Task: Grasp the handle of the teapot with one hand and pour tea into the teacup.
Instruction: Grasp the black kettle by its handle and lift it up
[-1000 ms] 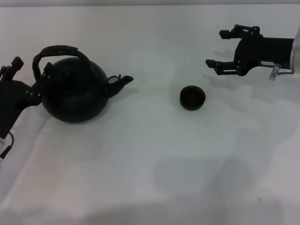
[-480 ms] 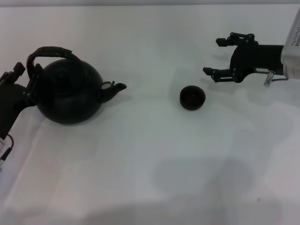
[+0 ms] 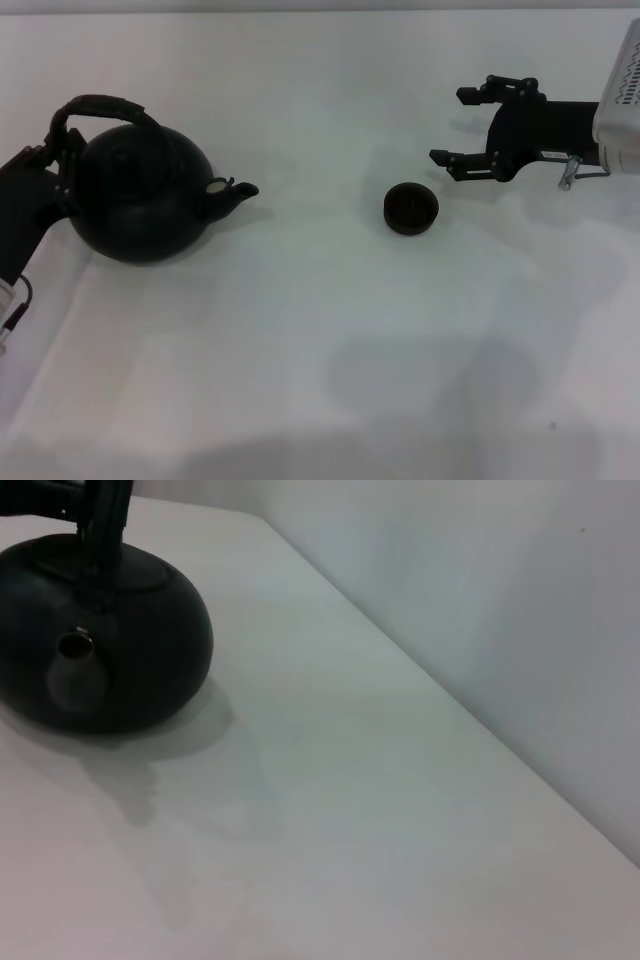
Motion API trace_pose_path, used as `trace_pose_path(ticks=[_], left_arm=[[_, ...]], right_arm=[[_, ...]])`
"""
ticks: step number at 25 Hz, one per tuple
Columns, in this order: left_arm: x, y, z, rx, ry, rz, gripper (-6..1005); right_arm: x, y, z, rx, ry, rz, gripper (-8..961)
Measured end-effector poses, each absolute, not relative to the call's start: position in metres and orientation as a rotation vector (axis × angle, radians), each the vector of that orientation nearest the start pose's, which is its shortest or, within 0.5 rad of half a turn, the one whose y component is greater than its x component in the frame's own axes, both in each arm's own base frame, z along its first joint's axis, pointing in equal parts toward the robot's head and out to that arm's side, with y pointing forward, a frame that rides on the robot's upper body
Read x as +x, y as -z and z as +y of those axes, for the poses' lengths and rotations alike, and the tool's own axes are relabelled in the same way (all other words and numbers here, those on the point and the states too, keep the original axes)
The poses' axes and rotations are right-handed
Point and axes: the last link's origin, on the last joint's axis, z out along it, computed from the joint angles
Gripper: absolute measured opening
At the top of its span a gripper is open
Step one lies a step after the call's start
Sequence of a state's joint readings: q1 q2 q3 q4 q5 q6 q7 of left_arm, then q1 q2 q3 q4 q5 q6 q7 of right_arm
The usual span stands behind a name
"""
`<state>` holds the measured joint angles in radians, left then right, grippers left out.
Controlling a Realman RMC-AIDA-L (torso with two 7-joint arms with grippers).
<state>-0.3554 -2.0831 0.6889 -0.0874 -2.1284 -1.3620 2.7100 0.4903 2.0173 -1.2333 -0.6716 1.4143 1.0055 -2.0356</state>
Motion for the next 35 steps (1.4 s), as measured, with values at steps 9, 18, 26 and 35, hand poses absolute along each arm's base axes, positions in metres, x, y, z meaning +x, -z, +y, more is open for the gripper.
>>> trace_pose_path(ticks=[9, 18, 26, 35], left_arm=[[-0.349, 0.037, 0.283, -1.764, 0.789, -0.757, 135], [-0.328, 0.035, 0.312, -1.853, 0.801, -0.655, 125], [-0.300, 0.026, 0.360, -2.027, 0.783, -0.619, 126], [-0.271, 0.007, 0.403, -2.134, 0.703, -0.648, 125]], right_arm=[[0.280, 0.031, 0.366, -2.614, -0.205, 0.189, 862], [0.278, 0.032, 0.365, -2.592, -0.265, 0.199, 861], [0.280, 0.031, 0.362, -2.574, -0.296, 0.217, 861], [0.280, 0.025, 0.362, -2.527, -0.360, 0.251, 860]])
